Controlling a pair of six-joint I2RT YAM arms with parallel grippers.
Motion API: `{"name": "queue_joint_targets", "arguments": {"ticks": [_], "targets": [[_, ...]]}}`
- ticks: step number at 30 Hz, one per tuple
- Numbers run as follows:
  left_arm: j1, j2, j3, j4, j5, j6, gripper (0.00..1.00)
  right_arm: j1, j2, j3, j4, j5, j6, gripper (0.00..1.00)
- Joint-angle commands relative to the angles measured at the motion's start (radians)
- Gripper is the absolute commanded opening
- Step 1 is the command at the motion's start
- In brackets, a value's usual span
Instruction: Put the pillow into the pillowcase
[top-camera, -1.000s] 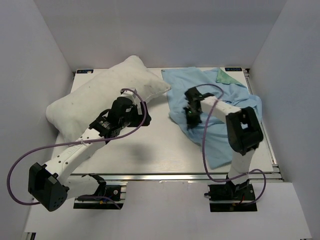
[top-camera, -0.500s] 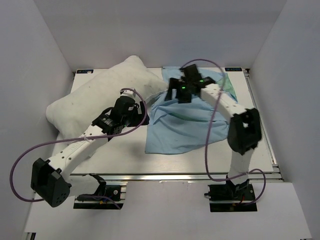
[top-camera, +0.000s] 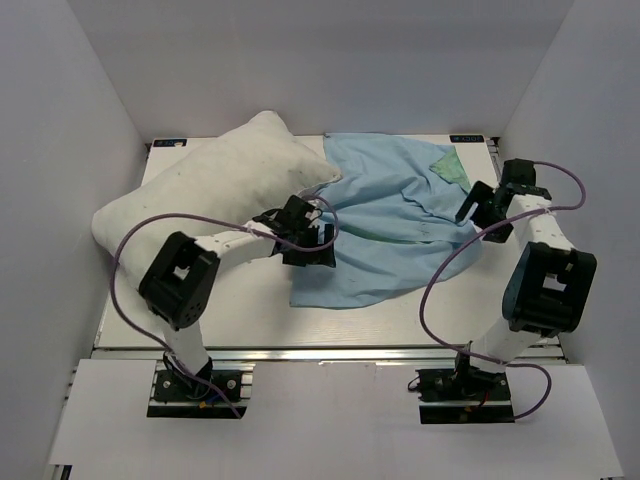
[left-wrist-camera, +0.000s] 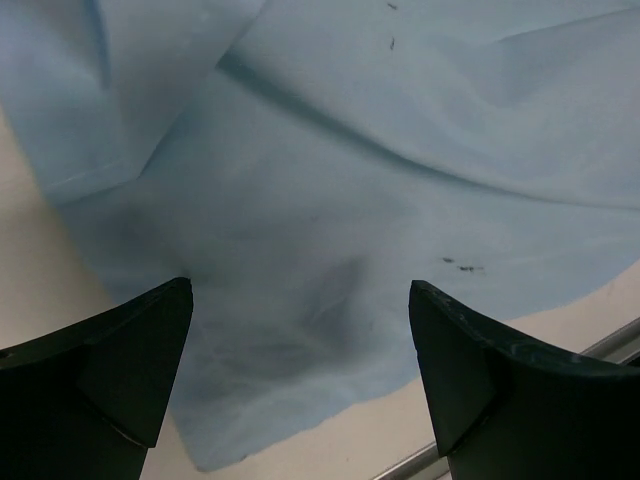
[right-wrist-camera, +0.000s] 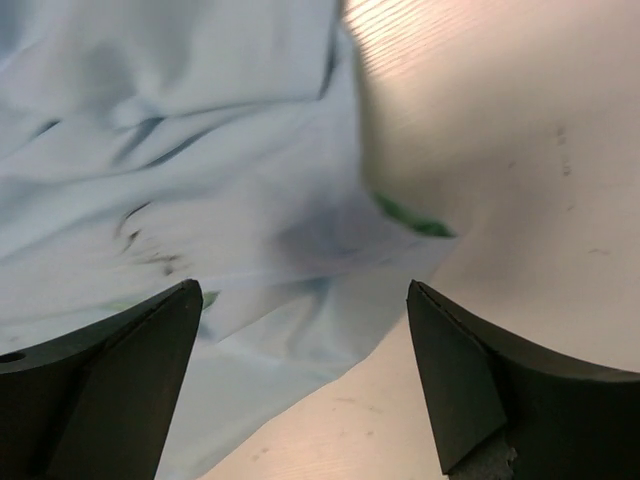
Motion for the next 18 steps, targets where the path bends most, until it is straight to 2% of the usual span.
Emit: {"name": "queue_joint_targets", "arguments": {"ticks": [1,3,6,11,13,14,15,17,18], "targets": [[-0.007,0.076,0.095,0.044,0.051,0.022,0.98,-0.023,0.040,0.007,0.065,-0.039,-0.101,0.88],[-0.005,0.136,0.141,0.018,-0.021,0.032,0.98,-0.026,0.071,0.011,0.050,-0.003,-0.117,0.88],[0.014,0.284,0.288,-0.059,-0.121,0.041,0.98,-0.025,0.123,0.007,0.017,0.074,-0.091,0.88],[0.123,0.514,0.544,-0.099,-0.092,0.041,0.98,-0.026,0.131,-0.062,0.000,0.131,-0.037,0.83],[0.149,0.568,0.621,-0.084,-0.081,0.067,0.98,-0.026,0.110,-0.094,0.013,0.111,-0.008,0.66],[0.163,0.631,0.721,-0.090,-0.086,0.079,0.98,-0.026,0.099,-0.140,0.020,0.081,0.006,0.55],[0.168,0.663,0.783,-0.116,-0.078,0.093,0.98,-0.023,0.085,-0.169,0.030,0.053,0.016,0.31],[0.166,0.726,0.947,-0.154,-0.052,0.131,0.98,-0.005,0.033,-0.267,0.075,-0.019,0.041,0.15],[0.166,0.762,0.974,-0.165,0.024,0.142,0.98,0.009,0.013,-0.295,0.083,-0.072,0.046,0.03]]}}
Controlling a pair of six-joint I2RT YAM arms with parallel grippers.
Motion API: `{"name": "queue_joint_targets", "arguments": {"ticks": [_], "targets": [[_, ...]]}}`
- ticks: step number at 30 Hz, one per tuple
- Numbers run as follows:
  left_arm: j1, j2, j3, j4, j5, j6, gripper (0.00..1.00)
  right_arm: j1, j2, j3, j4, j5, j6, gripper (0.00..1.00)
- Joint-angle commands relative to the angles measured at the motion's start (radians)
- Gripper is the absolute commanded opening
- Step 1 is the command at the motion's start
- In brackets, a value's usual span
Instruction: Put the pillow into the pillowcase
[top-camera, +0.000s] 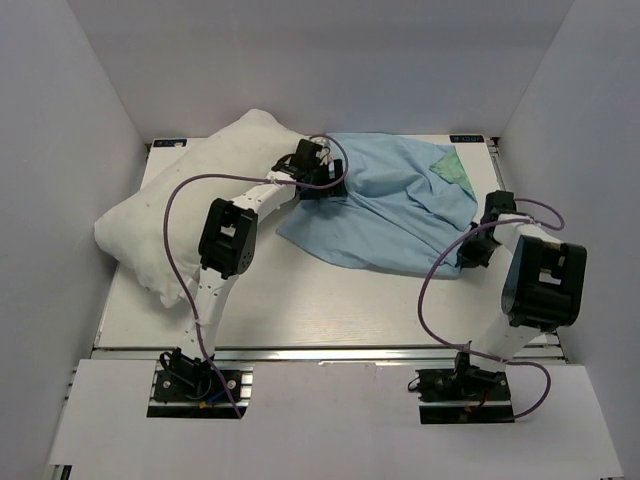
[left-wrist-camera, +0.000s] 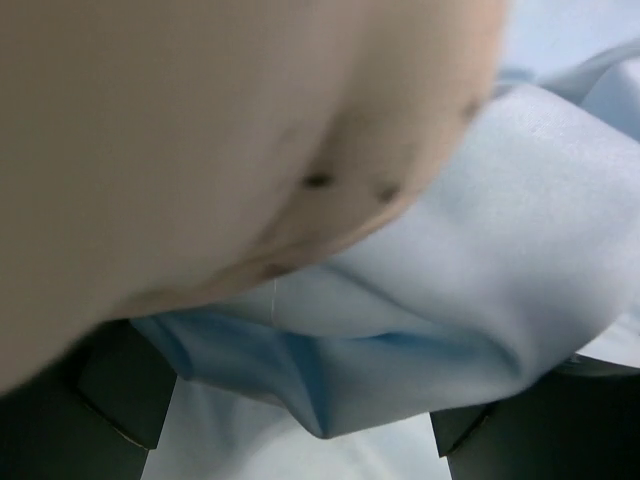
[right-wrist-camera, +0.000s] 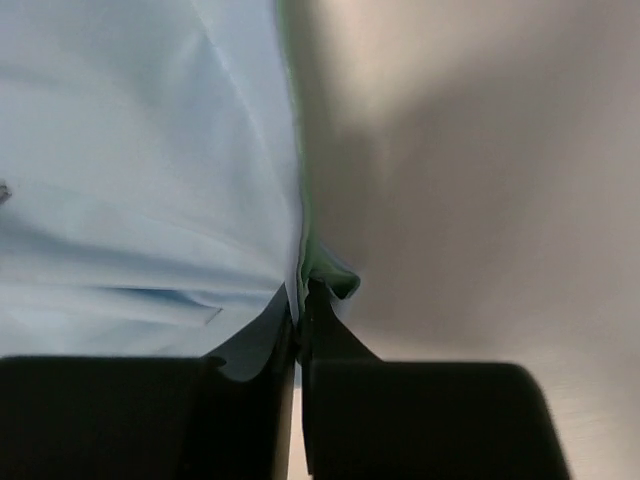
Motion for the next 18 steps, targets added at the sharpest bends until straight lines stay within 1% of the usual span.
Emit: {"name": "queue_joint_targets", "arguments": {"ticks": [1,2,3,4,5,6,7,8,9,10,12,14,16,18], "targets": [[0.018,0.106,0.088,-0.086,0.072,0.081,0.98,0.051,-0.118,-0.105,0.014,-0.127,0.037,0.00],[0.018,0.099,0.073,-0.060,0.092,0.086,0.98,0.064,-0.148,-0.122,-0.015,-0.146,0.038,0.00],[0.018,0.071,0.018,-0.001,0.107,0.087,0.98,0.076,-0.181,-0.144,-0.034,-0.185,0.033,0.00],[0.018,0.054,-0.008,0.026,0.104,0.089,0.98,0.097,-0.261,-0.144,-0.055,-0.207,0.032,0.00],[0.018,0.039,-0.039,0.055,0.100,0.095,0.98,0.110,-0.309,-0.130,-0.107,-0.268,0.018,0.00],[0.018,0.017,-0.044,0.060,0.068,0.107,0.98,0.132,-0.399,-0.116,-0.136,-0.296,0.015,0.00],[0.018,0.008,-0.044,0.058,0.060,0.110,0.98,0.143,-0.441,-0.103,-0.164,-0.319,0.017,0.00],[0.018,0.002,-0.041,0.055,0.055,0.116,0.98,0.146,-0.484,-0.089,-0.188,-0.377,0.014,0.00],[0.018,-0.004,-0.035,0.051,0.049,0.122,0.98,0.146,-0.556,-0.063,-0.221,-0.393,0.020,0.00],[0.018,-0.021,-0.034,0.055,0.051,0.130,0.98,0.146,-0.583,-0.049,-0.238,-0.394,0.032,0.00],[0.018,-0.035,-0.042,0.069,0.054,0.138,0.98,0.146,-0.626,-0.035,-0.280,-0.408,0.053,0.00],[0.018,-0.050,-0.042,0.069,0.055,0.142,0.98,0.146,-0.632,-0.058,-0.285,-0.417,0.075,0.00],[0.018,-0.061,-0.031,0.060,0.057,0.138,0.98,0.142,-0.603,-0.110,-0.278,-0.404,0.066,0.00],[0.018,-0.075,-0.045,0.052,0.106,0.130,0.98,0.128,-0.522,-0.133,-0.275,-0.315,0.044,0.00]]}}
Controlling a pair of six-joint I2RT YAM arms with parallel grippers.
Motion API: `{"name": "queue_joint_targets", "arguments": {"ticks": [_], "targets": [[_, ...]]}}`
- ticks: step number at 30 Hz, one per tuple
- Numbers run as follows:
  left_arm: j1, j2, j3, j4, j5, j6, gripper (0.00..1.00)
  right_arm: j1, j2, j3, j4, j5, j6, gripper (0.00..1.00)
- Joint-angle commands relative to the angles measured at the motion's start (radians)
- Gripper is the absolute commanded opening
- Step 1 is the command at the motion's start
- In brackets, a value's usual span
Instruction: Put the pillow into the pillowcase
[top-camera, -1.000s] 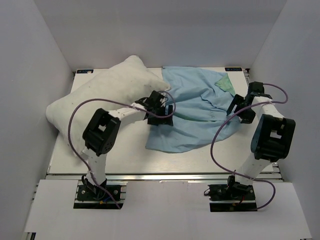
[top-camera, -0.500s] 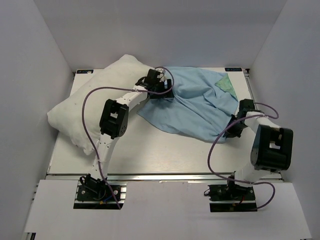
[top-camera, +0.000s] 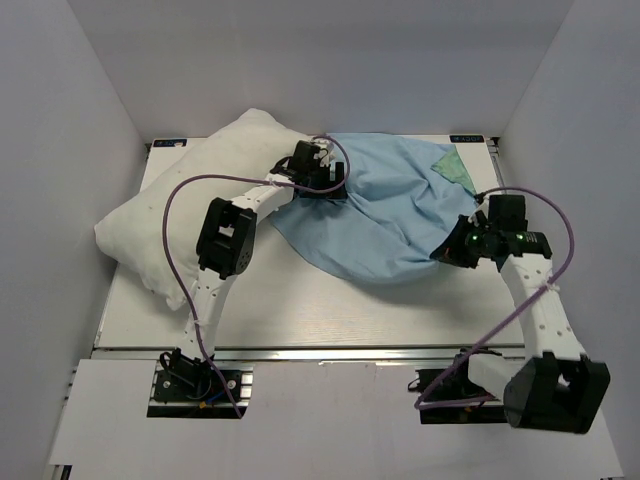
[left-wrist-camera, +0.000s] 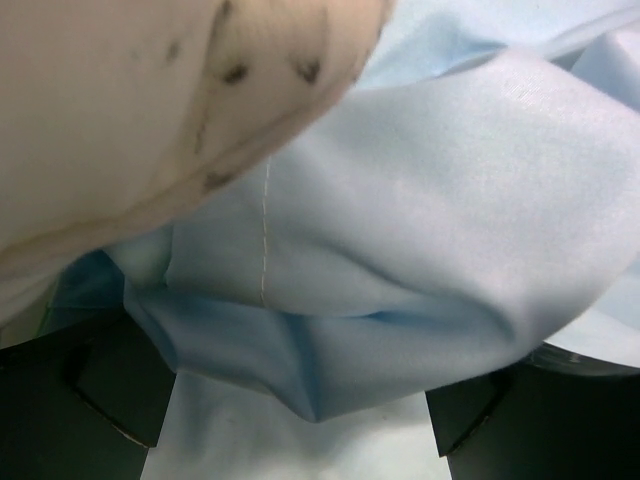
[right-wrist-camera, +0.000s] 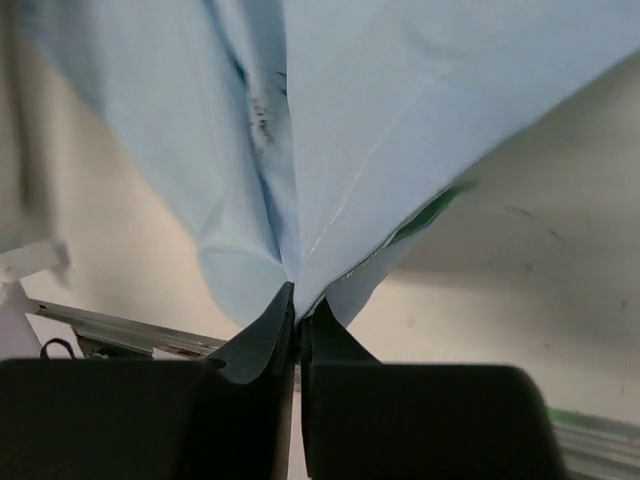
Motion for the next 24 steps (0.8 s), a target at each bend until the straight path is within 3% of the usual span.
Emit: {"name": "queue_joint_targets", "arguments": {"ticks": [1,4,5,6,10,13,16,19,24], "targets": [[0.005,-0.094,-0.064,-0.032,0.056,0.010,0.98,-0.025,0.129,-0.052,-0.048,0.087,0.000,0.00],[0.005,-0.162,-0.148,0.002,0.065,0.001,0.98,-0.028,0.215,0.018,-0.017,0.254,0.009,0.42],[0.005,-0.203,-0.166,0.014,0.065,-0.001,0.98,-0.026,0.226,0.050,-0.026,0.278,0.021,0.62],[0.005,-0.225,-0.179,0.018,0.063,0.001,0.98,-0.020,0.221,0.076,-0.023,0.285,0.029,0.66],[-0.009,-0.338,-0.235,0.038,0.108,0.034,0.98,0.039,0.146,0.161,-0.006,0.304,-0.061,0.74],[-0.061,-0.436,-0.261,0.015,0.076,0.073,0.98,0.174,0.072,0.172,-0.086,0.429,-0.083,0.78],[-0.105,-0.542,-0.314,-0.005,0.004,0.078,0.98,0.347,0.008,0.141,-0.146,0.393,-0.118,0.81],[-0.115,-0.680,-0.474,0.016,-0.030,0.012,0.98,0.624,0.011,0.071,-0.136,0.419,-0.105,0.81],[-0.113,-0.965,-0.822,-0.036,-0.163,-0.108,0.98,0.868,0.196,0.064,-0.109,0.553,-0.120,0.82]]}}
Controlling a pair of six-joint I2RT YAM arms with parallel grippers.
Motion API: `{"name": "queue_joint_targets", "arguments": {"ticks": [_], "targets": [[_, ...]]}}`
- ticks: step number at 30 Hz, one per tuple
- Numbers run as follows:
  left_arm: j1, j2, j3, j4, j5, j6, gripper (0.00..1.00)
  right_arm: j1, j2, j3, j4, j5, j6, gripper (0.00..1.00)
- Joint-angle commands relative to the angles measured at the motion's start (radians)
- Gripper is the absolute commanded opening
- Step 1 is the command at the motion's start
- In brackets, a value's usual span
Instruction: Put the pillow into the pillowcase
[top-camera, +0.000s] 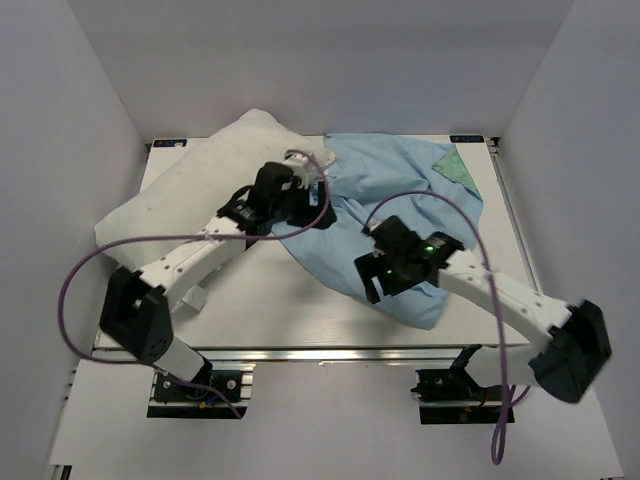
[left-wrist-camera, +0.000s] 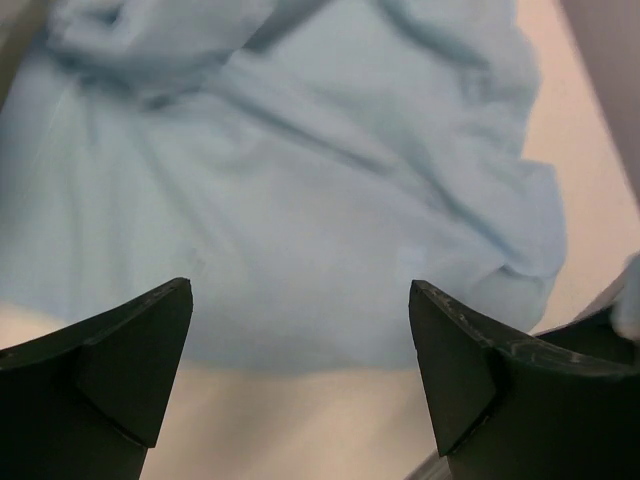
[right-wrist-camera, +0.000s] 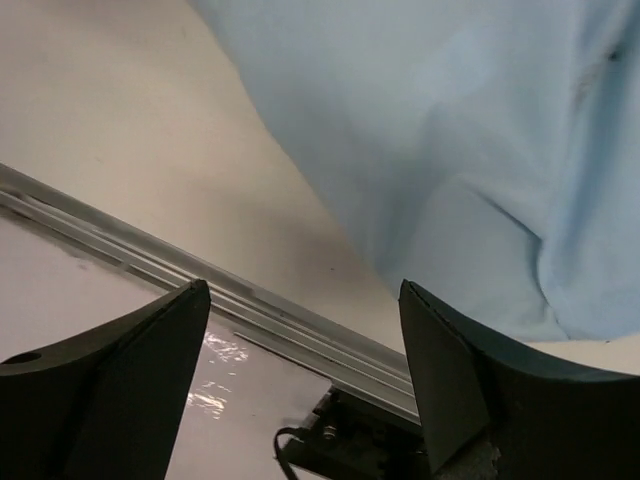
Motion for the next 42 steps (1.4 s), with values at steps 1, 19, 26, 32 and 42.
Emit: {"name": "queue_joint_targets", "arguments": {"ticks": [1,19,26,32,42], "targets": [[0.021,-0.167,-0.187,-0.098,-0.139,-0.098,0.98,0.120,0.152,0.000,-0.009,0.141,-0.030,0.82],[0.022,-0.514,-0.449,-0.244,-0.358,-0.241,0.98,-0.003,0.451,0.283,0.017,-0.012,-0.165,0.00],[0.022,-0.416,-0.400,-0.222,-0.344,-0.216,0.98,-0.243,0.591,0.414,0.013,-0.122,-0.350,0.02],[0.022,-0.344,-0.341,-0.207,-0.351,-0.185,0.98,-0.309,0.786,0.667,0.014,0.165,-0.398,0.39],[0.022,-0.248,-0.286,-0.150,-0.315,-0.149,0.98,-0.167,0.391,0.401,0.028,0.253,-0.329,0.67]]}}
